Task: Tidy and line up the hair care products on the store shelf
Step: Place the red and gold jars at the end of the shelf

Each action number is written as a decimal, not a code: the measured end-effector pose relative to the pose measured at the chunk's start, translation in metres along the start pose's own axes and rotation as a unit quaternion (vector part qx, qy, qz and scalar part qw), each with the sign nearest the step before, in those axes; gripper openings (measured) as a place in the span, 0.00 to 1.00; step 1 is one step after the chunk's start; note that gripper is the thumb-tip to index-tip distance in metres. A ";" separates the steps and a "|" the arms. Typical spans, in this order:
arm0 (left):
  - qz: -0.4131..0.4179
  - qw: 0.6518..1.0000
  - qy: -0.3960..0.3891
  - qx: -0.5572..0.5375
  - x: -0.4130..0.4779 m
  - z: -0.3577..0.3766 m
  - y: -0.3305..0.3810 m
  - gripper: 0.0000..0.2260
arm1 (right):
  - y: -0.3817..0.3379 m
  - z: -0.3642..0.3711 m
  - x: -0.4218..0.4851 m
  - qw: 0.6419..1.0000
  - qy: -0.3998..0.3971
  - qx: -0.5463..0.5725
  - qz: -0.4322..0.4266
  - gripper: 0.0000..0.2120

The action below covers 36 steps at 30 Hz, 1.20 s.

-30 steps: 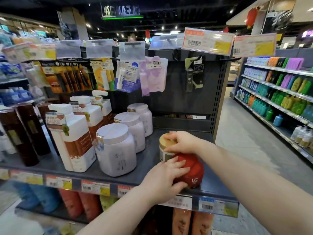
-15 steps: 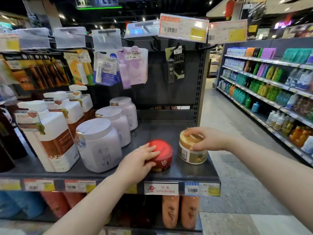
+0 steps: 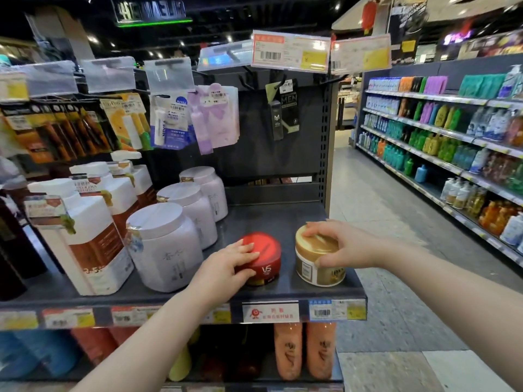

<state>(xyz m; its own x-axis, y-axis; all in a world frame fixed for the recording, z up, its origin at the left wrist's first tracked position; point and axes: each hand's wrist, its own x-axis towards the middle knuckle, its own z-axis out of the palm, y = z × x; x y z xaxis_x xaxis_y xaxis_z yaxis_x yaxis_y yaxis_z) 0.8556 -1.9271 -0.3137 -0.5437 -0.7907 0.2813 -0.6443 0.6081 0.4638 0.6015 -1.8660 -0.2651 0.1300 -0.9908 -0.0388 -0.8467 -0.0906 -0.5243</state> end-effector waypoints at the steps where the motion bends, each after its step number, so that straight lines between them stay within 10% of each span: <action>1: 0.000 1.000 -0.001 0.004 0.000 0.000 0.000 0.19 | 0.001 0.001 0.001 1.000 0.000 -0.003 0.000 0.29; 30: -0.049 0.993 -0.061 0.088 -0.004 -0.006 0.024 0.22 | -0.017 0.013 -0.001 0.985 0.047 -0.159 0.045 0.27; 36: -0.014 0.998 0.067 0.000 -0.046 -0.022 0.020 0.16 | -0.047 0.035 -0.013 0.974 0.196 -0.097 -0.064 0.17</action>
<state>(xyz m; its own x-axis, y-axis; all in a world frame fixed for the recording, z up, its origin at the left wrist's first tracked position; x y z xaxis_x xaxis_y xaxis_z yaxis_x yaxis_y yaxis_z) 0.8794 -1.8804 -0.2990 -0.4486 -0.8097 0.3783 -0.6581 0.5856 0.4732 0.6577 -1.8450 -0.2702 0.0666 -0.9289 0.3643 -0.9232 -0.1959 -0.3305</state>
